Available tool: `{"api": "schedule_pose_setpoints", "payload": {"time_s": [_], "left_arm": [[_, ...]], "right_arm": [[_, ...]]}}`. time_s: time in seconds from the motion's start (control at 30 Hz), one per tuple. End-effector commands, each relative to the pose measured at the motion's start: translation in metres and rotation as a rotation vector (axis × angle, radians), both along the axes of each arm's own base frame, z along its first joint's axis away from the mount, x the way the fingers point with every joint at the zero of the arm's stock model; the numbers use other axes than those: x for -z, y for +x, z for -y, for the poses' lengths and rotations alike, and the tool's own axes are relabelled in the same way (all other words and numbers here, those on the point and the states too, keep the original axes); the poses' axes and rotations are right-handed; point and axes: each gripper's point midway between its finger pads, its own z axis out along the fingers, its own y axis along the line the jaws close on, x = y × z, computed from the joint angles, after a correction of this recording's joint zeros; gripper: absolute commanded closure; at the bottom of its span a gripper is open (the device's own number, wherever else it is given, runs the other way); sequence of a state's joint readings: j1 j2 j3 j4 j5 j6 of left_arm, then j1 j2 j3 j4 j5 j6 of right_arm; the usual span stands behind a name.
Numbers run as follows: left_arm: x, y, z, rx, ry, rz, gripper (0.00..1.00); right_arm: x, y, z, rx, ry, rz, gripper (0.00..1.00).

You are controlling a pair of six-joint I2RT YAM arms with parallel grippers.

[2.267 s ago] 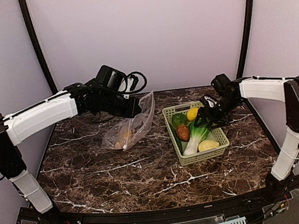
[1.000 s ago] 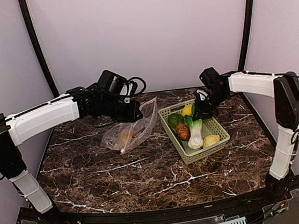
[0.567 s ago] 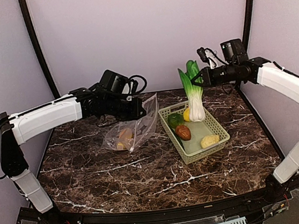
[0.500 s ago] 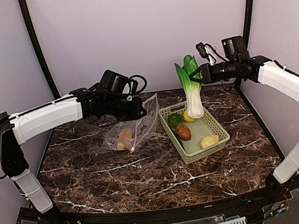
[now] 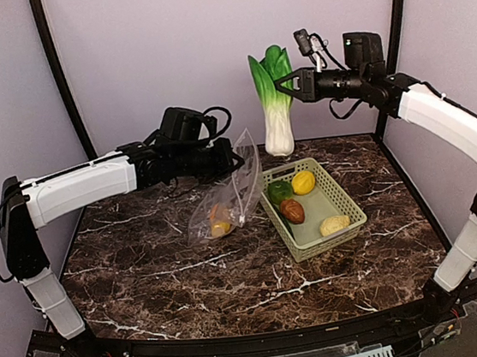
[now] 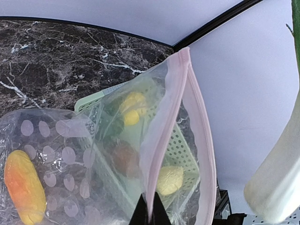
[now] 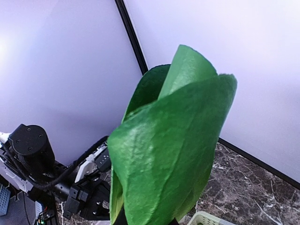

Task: Place the food in the zip-top bag and seal the zipper
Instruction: Place the fake vegetable in the zipper food storage bag.

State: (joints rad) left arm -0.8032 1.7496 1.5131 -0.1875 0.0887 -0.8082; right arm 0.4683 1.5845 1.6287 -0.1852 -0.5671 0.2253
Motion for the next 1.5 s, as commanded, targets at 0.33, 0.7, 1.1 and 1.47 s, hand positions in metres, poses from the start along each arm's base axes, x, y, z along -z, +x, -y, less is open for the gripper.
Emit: {"api": "schedule_pose_setpoints", "payload": {"time_s": [0.33,0.7,1.1,1.47], "left_arm": [[-0.017,0.012,0.018,-0.026,-0.126,-0.021,0.99],[-0.032,0.004,0.013,-0.041,-0.186,-0.028,0.99],[-0.035,0.004,-0.013,-0.125,-0.147,0.02,0.99],[-0.041,0.015,-0.022,-0.209,-0.163,0.04,0.99]], "right_arm": [[-0.017,0.027,-0.042,-0.012,0.139,-0.011,1.0],[0.013,0.054,-0.048,0.076,0.05,0.097,1.0],[0.023,0.04,-0.032,0.112,-0.016,0.171,1.0],[0.012,-0.007,-0.079,0.006,-0.052,0.194,1.0]]}}
